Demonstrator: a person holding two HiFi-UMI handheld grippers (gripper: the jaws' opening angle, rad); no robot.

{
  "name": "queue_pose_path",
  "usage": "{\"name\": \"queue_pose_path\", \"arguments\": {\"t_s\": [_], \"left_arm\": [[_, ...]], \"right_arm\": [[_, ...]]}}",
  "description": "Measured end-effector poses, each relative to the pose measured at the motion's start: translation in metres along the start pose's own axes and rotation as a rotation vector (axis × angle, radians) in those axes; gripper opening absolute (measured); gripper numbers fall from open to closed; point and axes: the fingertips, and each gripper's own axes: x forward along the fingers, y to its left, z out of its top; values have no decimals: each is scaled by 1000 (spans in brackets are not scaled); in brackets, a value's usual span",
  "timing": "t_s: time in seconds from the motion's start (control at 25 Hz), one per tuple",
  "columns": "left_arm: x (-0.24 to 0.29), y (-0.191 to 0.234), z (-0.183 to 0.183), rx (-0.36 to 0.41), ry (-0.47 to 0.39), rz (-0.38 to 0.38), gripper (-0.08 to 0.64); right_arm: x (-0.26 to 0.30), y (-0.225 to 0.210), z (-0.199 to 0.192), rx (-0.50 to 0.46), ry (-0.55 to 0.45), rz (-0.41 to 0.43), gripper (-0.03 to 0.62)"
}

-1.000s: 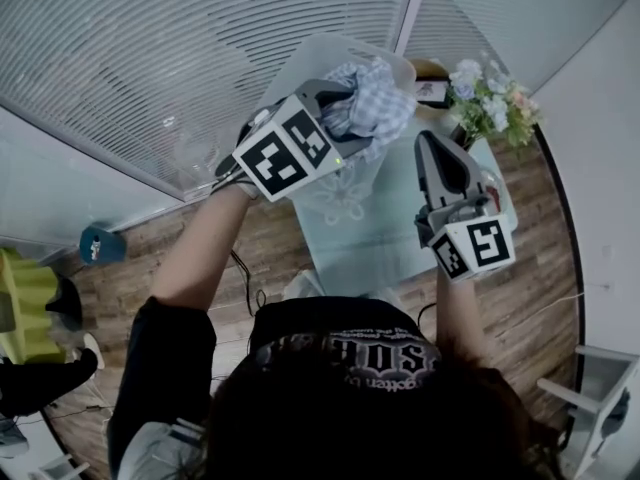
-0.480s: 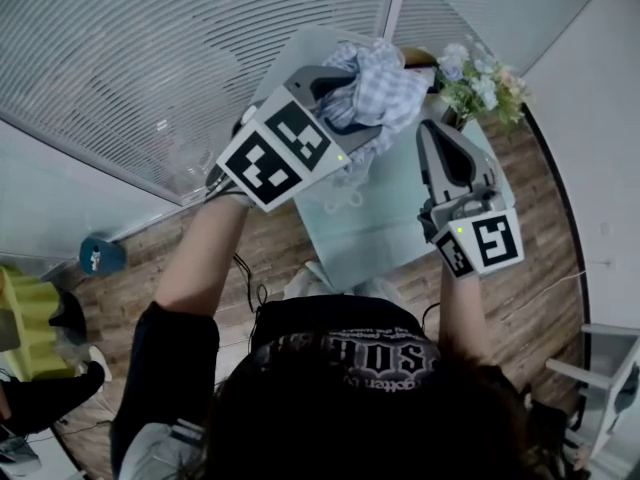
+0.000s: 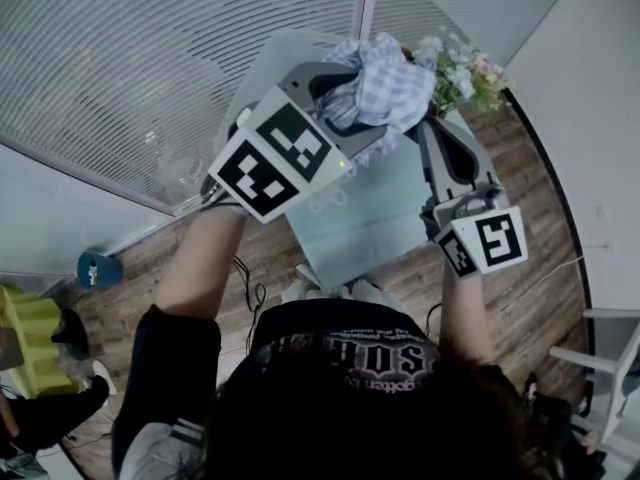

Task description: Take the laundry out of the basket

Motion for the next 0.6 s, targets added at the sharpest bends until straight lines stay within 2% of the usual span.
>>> {"name": "queue_pose_path", "arguments": {"t_s": [0.28,0.6], "left_arm": [[7,-11,9,-6,-24,-15,267],[49,-41,31,-23,-25,-28,267]], "right_arm": [[-11,-7,4,-16,12,-19,28],[-45,-50,-3,9,14,-23,28]]}}
